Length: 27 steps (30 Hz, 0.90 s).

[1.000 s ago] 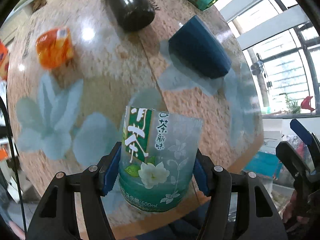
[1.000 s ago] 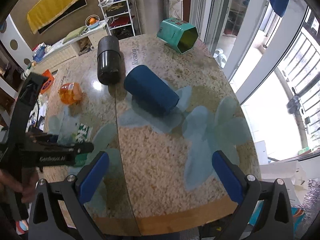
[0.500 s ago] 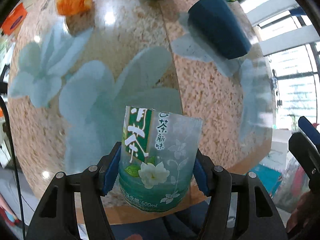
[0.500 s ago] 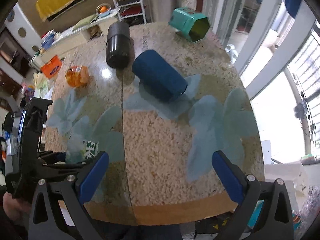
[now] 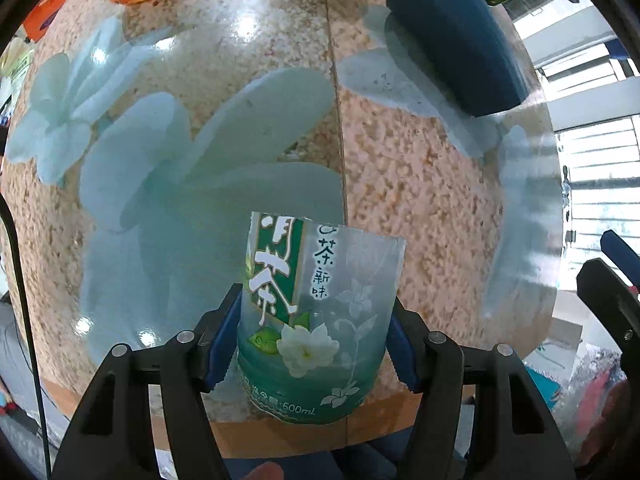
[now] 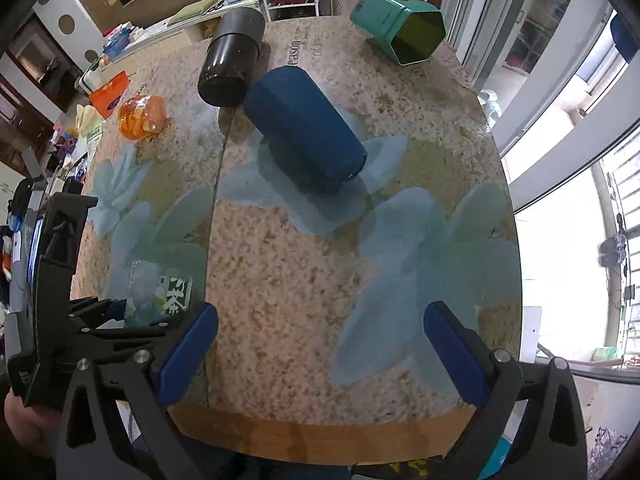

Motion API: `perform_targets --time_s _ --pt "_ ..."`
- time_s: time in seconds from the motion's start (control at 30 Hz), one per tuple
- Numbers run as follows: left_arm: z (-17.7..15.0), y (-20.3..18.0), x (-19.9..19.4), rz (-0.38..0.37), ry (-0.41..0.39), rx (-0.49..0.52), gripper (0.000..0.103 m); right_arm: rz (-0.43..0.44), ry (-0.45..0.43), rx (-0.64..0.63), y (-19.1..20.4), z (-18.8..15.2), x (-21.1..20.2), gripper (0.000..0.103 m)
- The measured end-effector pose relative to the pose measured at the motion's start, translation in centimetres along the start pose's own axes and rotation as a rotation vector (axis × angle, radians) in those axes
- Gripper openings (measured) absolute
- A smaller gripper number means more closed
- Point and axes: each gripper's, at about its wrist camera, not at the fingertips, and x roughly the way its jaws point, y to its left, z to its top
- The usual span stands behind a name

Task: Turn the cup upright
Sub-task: 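Lift the clear cup with the left gripper and carry it across the table, then lower the clear cup onto the table and open the left gripper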

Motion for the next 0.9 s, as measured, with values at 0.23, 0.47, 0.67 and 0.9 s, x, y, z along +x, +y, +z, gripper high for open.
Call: perform_targets --time_s 0.23,0.47,0.67,0.9 --pt "0.8 0.6 0.0 0.026 -0.006 -0.024 0.069 0.016 0.008 -0.011 -0.6 0.1 0.5 0.103" --pt "0.9 0.9 0.9 0.020 0.014 -0.022 0.097 0.023 0.007 -0.015 -0.7 0.3 0.6 0.103" --pt "0.0 1.8 0.8 0.013 0.031 -0.015 0.103 0.029 0.008 -0.007 -0.9 0.1 0.6 0.103" --pt "-0.9 2.4 -3.2 -0.001 0.000 0.047 0.103 0.034 -0.001 0.025 -1.1 -0.2 -0.3 0.103"
